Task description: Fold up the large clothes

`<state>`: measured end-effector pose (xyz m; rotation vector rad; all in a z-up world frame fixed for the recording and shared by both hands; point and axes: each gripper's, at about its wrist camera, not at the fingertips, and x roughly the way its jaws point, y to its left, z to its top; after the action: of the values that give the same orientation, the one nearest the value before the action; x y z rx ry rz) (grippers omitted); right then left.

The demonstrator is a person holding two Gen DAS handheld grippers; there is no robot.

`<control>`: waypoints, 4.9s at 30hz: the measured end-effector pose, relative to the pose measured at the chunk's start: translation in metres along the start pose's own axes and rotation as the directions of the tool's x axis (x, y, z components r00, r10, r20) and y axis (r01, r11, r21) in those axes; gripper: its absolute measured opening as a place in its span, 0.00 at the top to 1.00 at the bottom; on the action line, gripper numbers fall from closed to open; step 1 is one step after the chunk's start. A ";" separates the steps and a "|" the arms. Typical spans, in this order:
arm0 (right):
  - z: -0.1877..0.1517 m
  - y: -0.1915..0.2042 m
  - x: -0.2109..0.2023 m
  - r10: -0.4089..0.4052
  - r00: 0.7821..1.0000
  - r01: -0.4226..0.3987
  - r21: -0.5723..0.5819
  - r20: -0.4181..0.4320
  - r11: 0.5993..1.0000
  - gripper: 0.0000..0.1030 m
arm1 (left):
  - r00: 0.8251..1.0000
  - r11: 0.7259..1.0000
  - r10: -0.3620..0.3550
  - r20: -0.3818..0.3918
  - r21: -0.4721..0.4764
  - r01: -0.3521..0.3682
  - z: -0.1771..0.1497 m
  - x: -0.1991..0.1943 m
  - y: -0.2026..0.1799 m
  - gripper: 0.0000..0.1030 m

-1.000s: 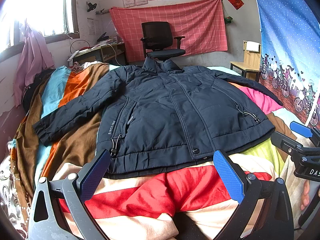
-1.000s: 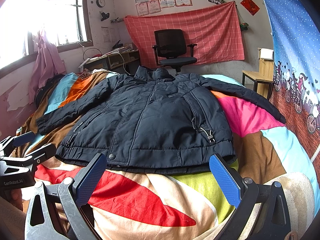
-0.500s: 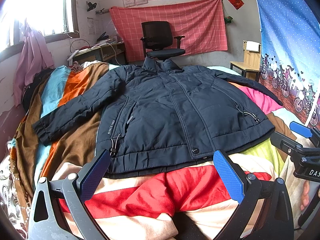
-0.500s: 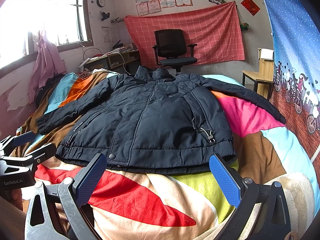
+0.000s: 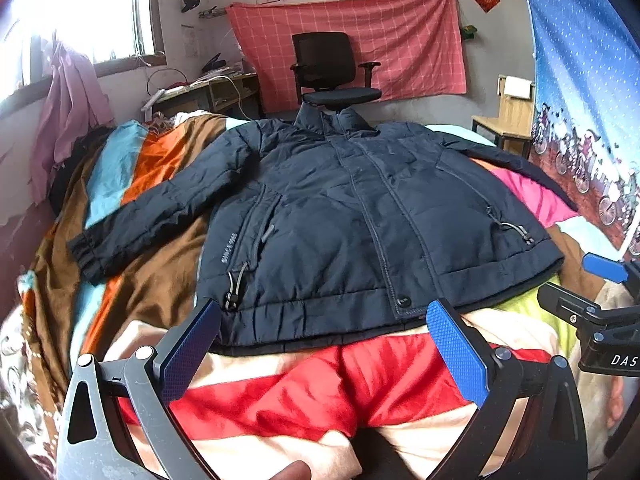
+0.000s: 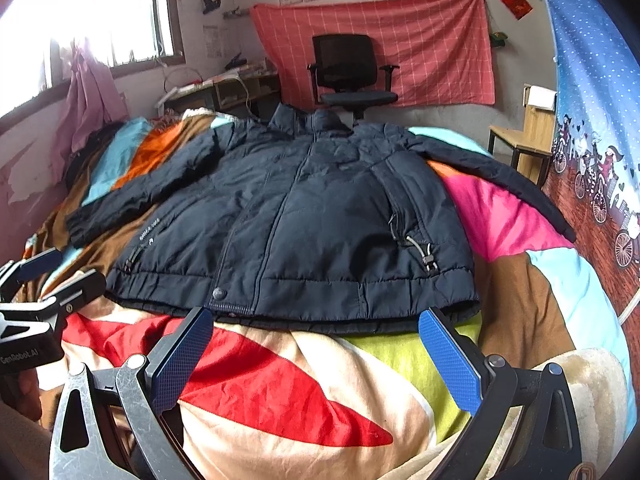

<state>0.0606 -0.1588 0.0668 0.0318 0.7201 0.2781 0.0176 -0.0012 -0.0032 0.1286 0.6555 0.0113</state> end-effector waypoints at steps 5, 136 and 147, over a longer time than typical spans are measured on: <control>0.012 -0.002 0.013 -0.015 0.999 0.014 -0.019 -0.040 1.000 0.00 | 1.000 1.000 0.013 -0.019 0.028 -0.012 0.023 0.016 -0.003 0.02; 0.247 -0.070 0.367 -0.104 0.987 0.085 -0.154 -0.121 0.984 0.35 | 0.976 0.834 -0.219 -0.020 -0.522 0.177 0.279 0.438 0.217 0.59; 0.255 -0.082 0.345 -0.134 0.990 0.126 -0.126 -0.053 0.984 0.30 | 0.978 0.849 -0.182 0.101 -0.485 0.208 0.272 0.352 0.226 0.96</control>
<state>0.4941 -0.1306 0.0257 -0.1404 0.7612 0.1984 0.4694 0.2095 0.0243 -0.4356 0.5939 -0.0205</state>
